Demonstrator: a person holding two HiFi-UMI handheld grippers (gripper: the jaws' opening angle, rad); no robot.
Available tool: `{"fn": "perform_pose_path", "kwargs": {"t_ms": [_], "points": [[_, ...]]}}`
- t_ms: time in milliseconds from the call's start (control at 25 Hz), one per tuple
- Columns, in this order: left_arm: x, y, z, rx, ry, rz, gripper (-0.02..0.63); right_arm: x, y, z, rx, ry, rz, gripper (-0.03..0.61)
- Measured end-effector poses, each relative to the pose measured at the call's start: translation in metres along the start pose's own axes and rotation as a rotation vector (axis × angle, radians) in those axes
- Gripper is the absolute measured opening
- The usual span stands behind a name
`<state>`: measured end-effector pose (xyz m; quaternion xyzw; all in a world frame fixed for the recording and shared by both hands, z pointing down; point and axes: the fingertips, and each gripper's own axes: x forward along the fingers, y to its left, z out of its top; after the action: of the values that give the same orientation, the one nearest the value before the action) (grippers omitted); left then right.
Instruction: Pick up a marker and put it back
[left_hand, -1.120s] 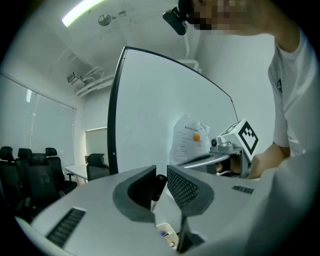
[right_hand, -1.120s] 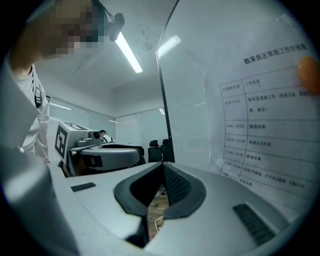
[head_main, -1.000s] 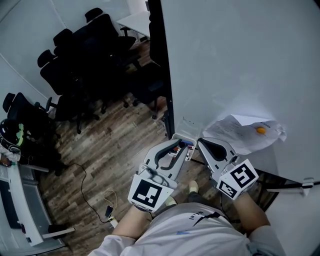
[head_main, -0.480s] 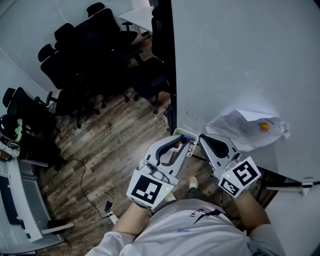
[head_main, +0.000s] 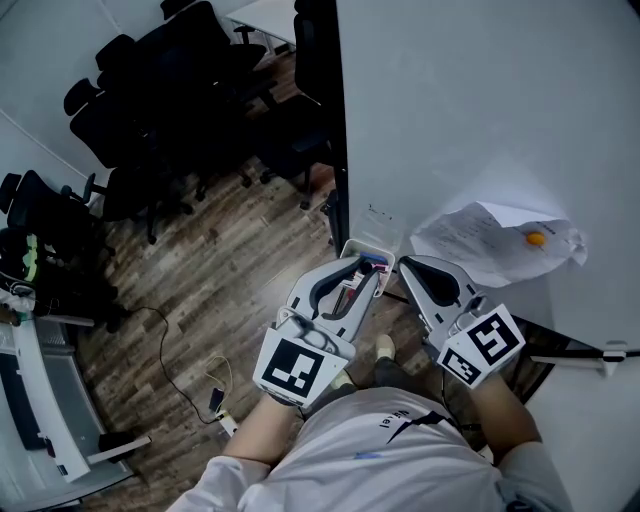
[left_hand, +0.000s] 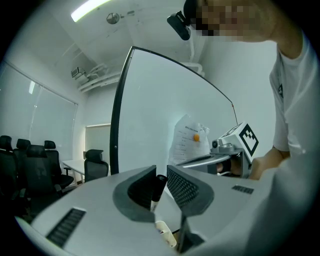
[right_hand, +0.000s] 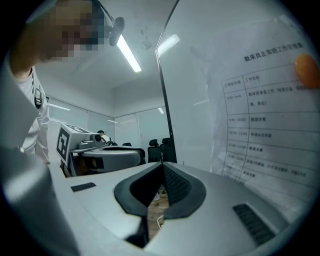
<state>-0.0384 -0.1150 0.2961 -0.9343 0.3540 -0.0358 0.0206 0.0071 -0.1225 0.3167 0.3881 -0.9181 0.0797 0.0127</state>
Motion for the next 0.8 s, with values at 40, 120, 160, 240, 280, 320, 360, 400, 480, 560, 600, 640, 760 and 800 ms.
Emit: {"fn": "perform_pose_path", "kwargs": {"t_ms": [40, 120, 160, 240, 280, 320, 360, 400, 480, 560, 600, 640, 760, 800], "points": [[0.002, 0.000, -0.004, 0.000, 0.005, -0.003, 0.074, 0.000, -0.001, -0.002, 0.003, 0.002, -0.003, 0.012], [0.005, 0.000, -0.011, 0.004, 0.012, -0.011, 0.074, 0.000, -0.002, -0.004, 0.009, 0.008, -0.009, 0.012], [0.007, 0.000, -0.015, 0.009, 0.016, -0.015, 0.074, 0.000, -0.002, -0.006, 0.011, 0.010, -0.012, 0.012], [0.012, -0.001, -0.024, 0.023, 0.025, -0.021, 0.074, -0.001, -0.005, -0.009, 0.015, 0.016, -0.018, 0.012], [0.015, -0.001, -0.029, 0.031, 0.031, -0.024, 0.074, -0.001, -0.006, -0.011, 0.016, 0.020, -0.022, 0.012], [0.018, -0.001, -0.034, 0.039, 0.038, -0.029, 0.074, -0.001, -0.008, -0.014, 0.019, 0.026, -0.027, 0.012], [0.020, -0.002, -0.040, 0.047, 0.044, -0.034, 0.075, -0.002, -0.009, -0.017, 0.023, 0.032, -0.031, 0.012], [0.023, -0.002, -0.046, 0.054, 0.048, -0.039, 0.074, -0.002, -0.010, -0.021, 0.027, 0.038, -0.035, 0.012], [0.030, -0.001, -0.061, 0.065, 0.058, -0.047, 0.074, -0.002, -0.013, -0.028, 0.033, 0.047, -0.040, 0.012], [0.036, 0.001, -0.078, 0.070, 0.073, -0.050, 0.075, -0.001, -0.015, -0.034, 0.036, 0.056, -0.046, 0.012], [0.039, 0.001, -0.087, 0.067, 0.084, -0.052, 0.074, -0.001, -0.016, -0.037, 0.038, 0.062, -0.049, 0.012], [0.042, 0.001, -0.097, 0.063, 0.096, -0.055, 0.075, -0.001, -0.017, -0.041, 0.041, 0.068, -0.053, 0.012], [0.051, 0.000, -0.121, 0.076, 0.124, -0.065, 0.075, -0.001, -0.022, -0.051, 0.055, 0.086, -0.064, 0.012], [0.053, 0.000, -0.128, 0.086, 0.135, -0.066, 0.074, -0.002, -0.024, -0.054, 0.060, 0.090, -0.068, 0.012]]}}
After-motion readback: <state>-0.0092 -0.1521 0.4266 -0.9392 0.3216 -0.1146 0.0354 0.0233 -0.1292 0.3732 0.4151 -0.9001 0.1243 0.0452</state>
